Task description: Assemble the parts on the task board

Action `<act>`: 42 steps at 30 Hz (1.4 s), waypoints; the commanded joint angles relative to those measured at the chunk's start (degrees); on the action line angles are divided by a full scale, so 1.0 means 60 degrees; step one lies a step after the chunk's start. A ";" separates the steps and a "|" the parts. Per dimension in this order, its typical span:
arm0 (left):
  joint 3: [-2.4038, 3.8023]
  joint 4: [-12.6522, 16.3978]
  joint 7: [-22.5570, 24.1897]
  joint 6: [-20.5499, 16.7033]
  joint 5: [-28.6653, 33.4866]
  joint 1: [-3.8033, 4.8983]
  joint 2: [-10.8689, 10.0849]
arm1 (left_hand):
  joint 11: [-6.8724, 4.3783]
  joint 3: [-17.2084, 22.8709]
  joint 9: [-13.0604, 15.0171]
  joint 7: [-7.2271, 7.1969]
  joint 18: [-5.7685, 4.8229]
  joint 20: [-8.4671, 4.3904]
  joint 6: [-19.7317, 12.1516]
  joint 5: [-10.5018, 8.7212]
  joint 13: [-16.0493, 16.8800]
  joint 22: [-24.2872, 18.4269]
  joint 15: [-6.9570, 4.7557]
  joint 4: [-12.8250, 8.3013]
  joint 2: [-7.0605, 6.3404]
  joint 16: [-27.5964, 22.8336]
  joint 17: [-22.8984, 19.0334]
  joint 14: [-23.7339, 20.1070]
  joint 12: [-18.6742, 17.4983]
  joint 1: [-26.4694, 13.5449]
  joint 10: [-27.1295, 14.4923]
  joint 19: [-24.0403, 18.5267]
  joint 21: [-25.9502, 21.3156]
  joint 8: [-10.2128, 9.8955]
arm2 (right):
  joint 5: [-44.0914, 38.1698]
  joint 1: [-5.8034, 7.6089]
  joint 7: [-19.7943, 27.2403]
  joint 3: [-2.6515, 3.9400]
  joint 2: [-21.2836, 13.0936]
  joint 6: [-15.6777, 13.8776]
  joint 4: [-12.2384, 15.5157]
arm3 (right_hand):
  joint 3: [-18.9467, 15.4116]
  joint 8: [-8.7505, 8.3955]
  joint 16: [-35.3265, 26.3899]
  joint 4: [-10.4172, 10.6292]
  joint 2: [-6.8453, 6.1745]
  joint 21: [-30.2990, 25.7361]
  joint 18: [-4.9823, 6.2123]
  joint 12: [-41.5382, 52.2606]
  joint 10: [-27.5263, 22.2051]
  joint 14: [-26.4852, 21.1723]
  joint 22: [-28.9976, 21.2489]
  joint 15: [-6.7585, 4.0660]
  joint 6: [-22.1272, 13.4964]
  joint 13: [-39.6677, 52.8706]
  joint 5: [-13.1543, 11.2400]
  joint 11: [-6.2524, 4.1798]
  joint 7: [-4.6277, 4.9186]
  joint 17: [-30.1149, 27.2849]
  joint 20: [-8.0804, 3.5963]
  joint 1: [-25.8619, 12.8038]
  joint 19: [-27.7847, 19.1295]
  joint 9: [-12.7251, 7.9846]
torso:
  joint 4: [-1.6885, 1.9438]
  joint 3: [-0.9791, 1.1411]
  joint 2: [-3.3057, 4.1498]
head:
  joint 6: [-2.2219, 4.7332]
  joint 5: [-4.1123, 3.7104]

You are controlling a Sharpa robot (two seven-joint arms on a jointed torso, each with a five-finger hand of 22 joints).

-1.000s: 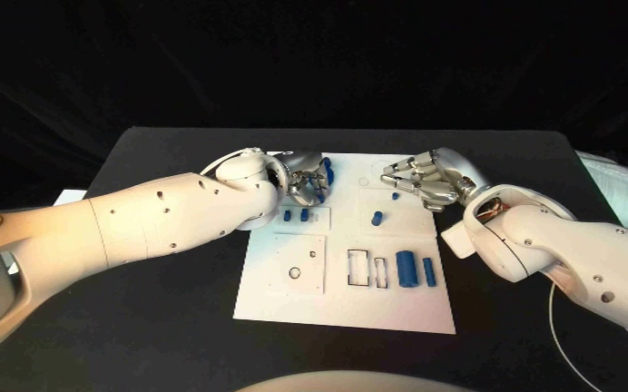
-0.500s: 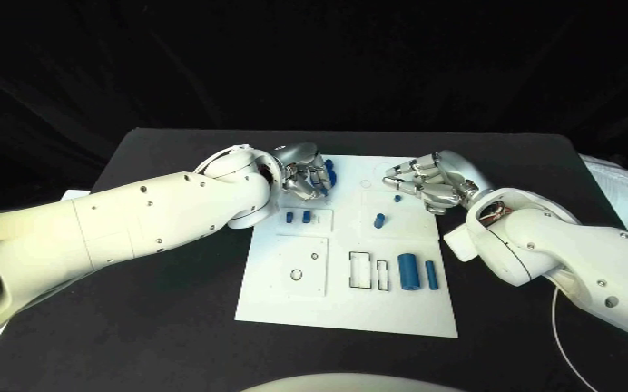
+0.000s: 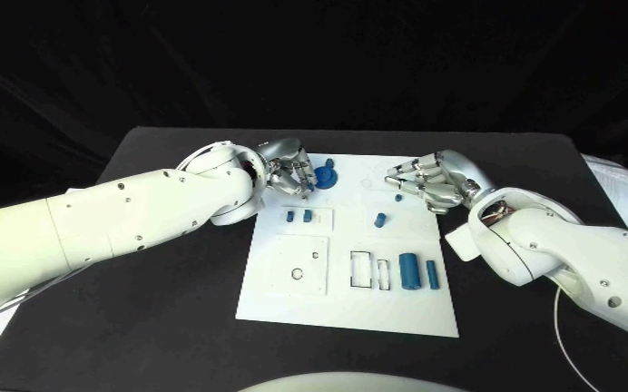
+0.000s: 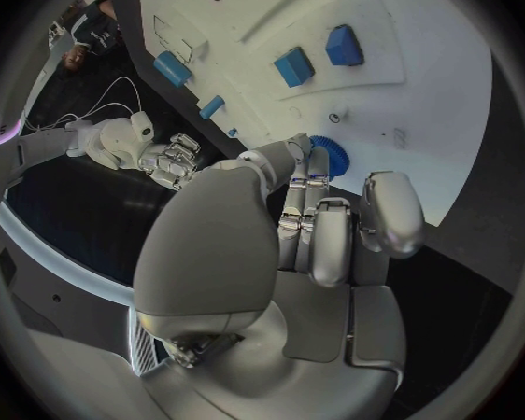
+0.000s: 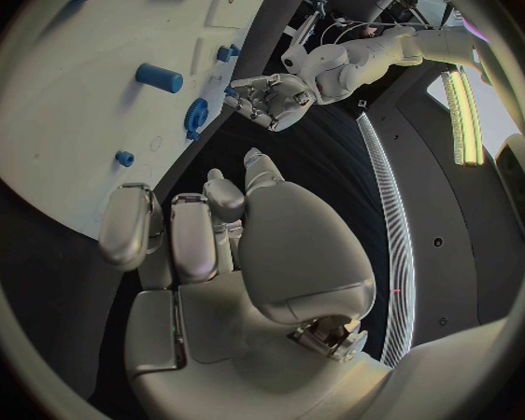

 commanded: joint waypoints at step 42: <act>-0.0019 -0.0304 -0.0278 0.1140 -0.1040 -0.0017 0.0147 | -0.0027 -0.0076 0.0016 -0.0029 -0.0149 -0.0037 0.0095 0.0033 0.0017 0.0393 -0.0061 -0.0002 -0.0014 0.0013 -0.0029 0.0377 -0.0095 -0.0154 0.0100 0.0022 0.0002 0.0049 | 0.0001 -0.0014 0.0133 0.0000 0.0045 0.0077 -0.0016 | -0.0018 -0.0003 -0.0028 -0.0027 0.0047 -0.0030 0.0174 -0.0004 -0.0038 0.0195 -0.0004 0.0007 -0.0062 0.0010 0.0054 0.0010 -0.0015 0.0005 0.0001 0.0021 -0.0070 0.0000 | -0.0007 0.0002 0.0006 | -0.0088 0.0070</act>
